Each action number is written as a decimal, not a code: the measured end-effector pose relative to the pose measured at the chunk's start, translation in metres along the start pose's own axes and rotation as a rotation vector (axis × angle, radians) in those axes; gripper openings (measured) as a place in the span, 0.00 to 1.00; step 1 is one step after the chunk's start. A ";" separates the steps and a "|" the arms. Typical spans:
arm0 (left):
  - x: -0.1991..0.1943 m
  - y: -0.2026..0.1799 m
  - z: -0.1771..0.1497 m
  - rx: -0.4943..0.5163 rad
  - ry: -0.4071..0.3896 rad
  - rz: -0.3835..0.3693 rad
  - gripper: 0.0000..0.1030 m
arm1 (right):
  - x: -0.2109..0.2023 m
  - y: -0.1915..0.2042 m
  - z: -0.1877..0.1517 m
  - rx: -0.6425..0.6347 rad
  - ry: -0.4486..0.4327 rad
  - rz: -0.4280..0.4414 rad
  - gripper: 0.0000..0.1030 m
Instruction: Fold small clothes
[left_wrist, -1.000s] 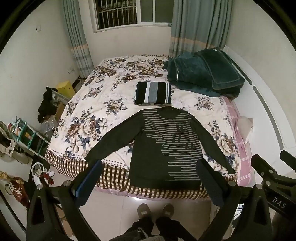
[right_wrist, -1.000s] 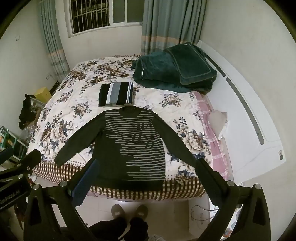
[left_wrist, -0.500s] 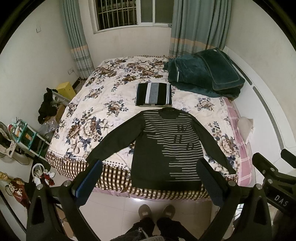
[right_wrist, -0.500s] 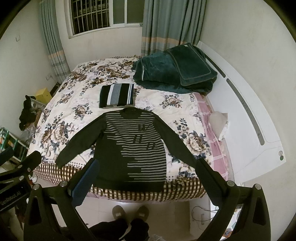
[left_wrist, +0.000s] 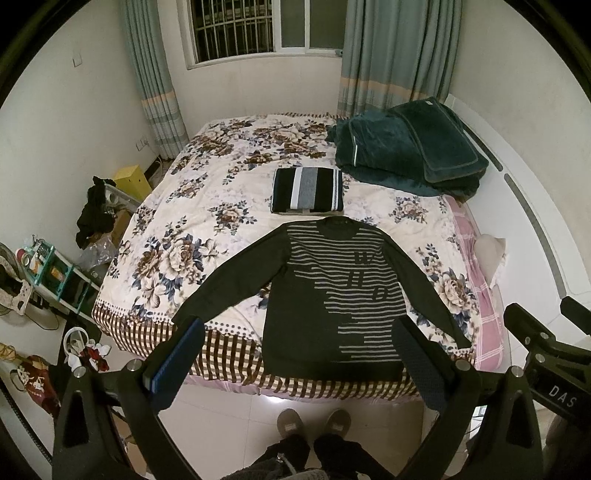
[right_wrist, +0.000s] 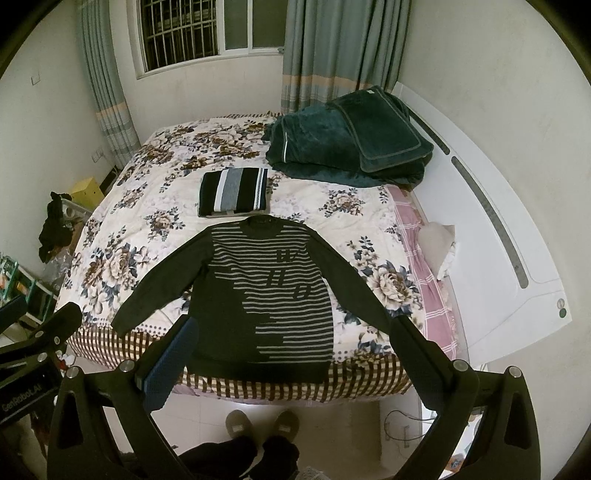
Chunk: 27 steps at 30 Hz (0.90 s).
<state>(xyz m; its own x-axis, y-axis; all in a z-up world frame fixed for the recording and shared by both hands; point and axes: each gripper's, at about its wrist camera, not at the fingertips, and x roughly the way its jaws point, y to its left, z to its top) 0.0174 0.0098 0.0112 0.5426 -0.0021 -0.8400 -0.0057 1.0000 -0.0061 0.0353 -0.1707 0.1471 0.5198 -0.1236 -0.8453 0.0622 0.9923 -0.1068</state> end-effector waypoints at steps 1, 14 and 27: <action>0.000 0.001 0.003 0.000 -0.001 0.000 1.00 | 0.000 0.000 0.000 0.001 -0.001 0.000 1.00; -0.007 0.006 0.015 0.001 -0.006 -0.001 1.00 | -0.004 0.002 0.006 0.003 -0.010 0.004 1.00; -0.007 0.005 0.013 0.000 -0.010 -0.004 1.00 | -0.006 0.003 0.005 0.004 -0.013 0.004 1.00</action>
<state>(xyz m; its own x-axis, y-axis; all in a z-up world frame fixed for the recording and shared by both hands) 0.0239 0.0151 0.0243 0.5509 -0.0056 -0.8345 -0.0036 1.0000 -0.0090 0.0367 -0.1672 0.1543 0.5313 -0.1199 -0.8386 0.0638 0.9928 -0.1016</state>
